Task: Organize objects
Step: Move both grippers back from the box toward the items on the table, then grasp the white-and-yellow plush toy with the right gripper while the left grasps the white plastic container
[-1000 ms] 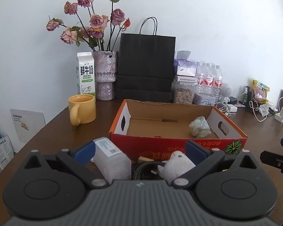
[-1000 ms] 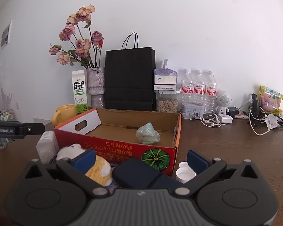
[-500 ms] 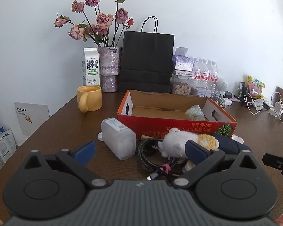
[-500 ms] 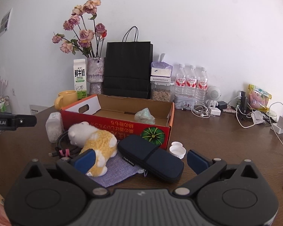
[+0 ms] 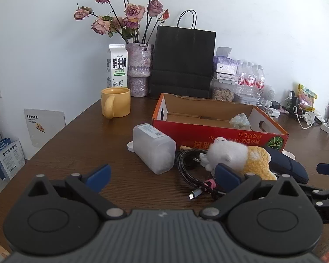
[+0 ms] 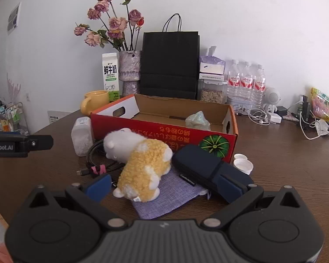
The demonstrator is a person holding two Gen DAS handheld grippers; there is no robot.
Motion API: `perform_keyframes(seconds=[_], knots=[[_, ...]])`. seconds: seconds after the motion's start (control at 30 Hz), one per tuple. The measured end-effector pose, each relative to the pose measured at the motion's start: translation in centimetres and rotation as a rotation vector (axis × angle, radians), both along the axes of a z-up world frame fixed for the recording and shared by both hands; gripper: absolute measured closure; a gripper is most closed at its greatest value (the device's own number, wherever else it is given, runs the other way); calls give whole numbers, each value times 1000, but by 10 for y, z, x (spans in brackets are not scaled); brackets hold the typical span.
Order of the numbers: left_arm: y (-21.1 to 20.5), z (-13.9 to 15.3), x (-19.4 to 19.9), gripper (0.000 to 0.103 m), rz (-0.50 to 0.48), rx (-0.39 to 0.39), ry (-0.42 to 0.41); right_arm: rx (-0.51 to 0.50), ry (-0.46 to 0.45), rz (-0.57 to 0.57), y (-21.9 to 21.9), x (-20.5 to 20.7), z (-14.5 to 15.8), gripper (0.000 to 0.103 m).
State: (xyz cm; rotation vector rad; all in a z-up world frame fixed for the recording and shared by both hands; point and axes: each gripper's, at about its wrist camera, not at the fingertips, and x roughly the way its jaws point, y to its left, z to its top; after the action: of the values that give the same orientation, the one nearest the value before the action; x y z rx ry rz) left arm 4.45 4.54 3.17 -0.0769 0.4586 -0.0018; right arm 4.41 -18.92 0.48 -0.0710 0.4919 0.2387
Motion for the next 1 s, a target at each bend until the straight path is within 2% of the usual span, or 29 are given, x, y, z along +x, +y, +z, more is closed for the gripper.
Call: perform_keyframes(seconds=[0.17, 0.33, 0.63, 0.77, 0.83, 0.87, 1.0], knots=[[4, -4, 7, 0, 20, -19, 12, -37, 81, -20, 27, 31, -13, 0], [5, -8, 13, 0, 20, -24, 19, -8, 97, -52, 40, 55, -22, 6], [13, -18, 29, 0, 36, -40, 48, 21, 137, -86, 43, 81, -33, 24], [15, -23, 33, 0, 39, -50, 60, 33, 154, -91, 46, 85, -39, 45], [16, -24, 34, 0, 38, -52, 62, 47, 150, -82, 46, 84, -40, 48], [17, -24, 34, 0, 39, -53, 63, 53, 143, -79, 46, 83, -40, 52], [19, -26, 37, 0, 45, -58, 67, 107, 128, -49, 40, 79, -38, 54]])
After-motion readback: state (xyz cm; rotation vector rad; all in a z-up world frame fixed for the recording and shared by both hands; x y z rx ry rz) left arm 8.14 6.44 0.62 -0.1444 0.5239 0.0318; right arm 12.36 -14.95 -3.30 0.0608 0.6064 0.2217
